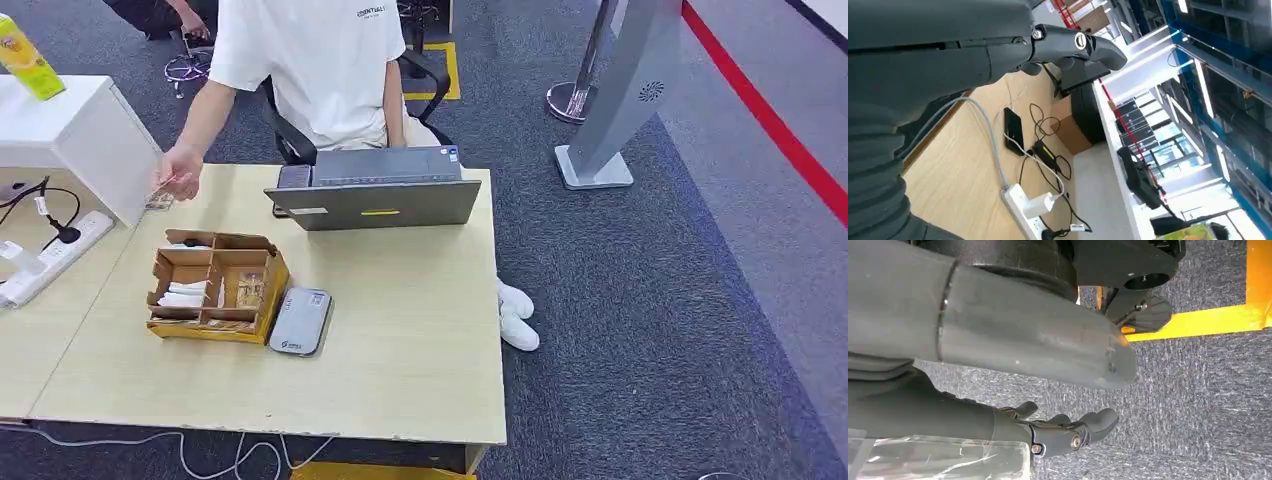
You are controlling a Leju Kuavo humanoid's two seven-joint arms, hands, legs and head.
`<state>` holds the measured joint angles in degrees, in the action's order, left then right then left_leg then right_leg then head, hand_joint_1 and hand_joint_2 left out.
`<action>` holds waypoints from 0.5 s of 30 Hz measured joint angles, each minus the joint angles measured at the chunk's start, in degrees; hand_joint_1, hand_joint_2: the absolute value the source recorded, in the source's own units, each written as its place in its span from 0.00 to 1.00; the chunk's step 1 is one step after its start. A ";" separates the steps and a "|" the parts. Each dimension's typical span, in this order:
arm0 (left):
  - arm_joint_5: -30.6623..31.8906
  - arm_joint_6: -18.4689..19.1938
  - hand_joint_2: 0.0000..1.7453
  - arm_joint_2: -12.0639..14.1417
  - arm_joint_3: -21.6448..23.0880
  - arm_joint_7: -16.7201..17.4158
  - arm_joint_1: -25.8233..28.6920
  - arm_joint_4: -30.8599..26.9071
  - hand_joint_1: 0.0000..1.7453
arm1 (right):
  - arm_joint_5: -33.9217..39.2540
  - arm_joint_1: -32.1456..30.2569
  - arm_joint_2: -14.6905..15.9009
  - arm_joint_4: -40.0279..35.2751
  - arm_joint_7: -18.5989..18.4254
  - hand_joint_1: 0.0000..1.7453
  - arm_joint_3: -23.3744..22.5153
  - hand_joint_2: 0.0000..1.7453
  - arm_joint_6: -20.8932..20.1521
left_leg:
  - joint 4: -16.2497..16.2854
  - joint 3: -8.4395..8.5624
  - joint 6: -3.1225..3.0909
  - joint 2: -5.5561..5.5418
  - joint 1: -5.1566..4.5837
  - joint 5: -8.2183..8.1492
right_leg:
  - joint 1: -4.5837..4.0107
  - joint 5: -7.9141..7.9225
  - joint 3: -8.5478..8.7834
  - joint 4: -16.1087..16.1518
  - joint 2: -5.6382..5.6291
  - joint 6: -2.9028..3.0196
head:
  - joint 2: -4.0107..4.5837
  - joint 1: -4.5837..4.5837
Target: Pass the card to the sensor for recognition and then transmit it.
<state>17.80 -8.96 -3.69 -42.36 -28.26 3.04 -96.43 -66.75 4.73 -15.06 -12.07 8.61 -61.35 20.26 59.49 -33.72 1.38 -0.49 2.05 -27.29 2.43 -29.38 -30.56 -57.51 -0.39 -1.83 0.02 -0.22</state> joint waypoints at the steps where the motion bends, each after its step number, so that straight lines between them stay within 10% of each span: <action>1: 1.67 -0.41 1.00 0.69 0.65 0.72 -0.58 0.61 0.00 | -0.28 0.02 0.04 0.02 -0.04 0.00 0.13 0.00 -0.19 | 0.00 0.00 0.01 0.00 0.00 0.01 | 0.00 0.00 0.00 0.00 -0.01 0.00 | 0.00 -0.02; 15: 23.41 -6.27 1.00 9.42 11.01 9.74 -10.18 10.61 0.00 | -3.17 0.29 0.87 0.09 -0.63 0.00 2.38 0.00 -2.84 | 0.00 -0.01 0.00 0.13 0.01 0.03 | 0.00 0.06 -0.05 -0.01 -0.17 -0.05 | 0.00 0.00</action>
<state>41.21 -15.23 5.73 -31.35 -18.52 -7.14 -85.82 -69.92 5.03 -14.19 -11.98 7.98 -58.97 17.42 59.50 -33.73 1.39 -0.36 2.06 -27.27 2.43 -29.33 -30.61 -57.51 -0.56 -1.89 0.02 -0.22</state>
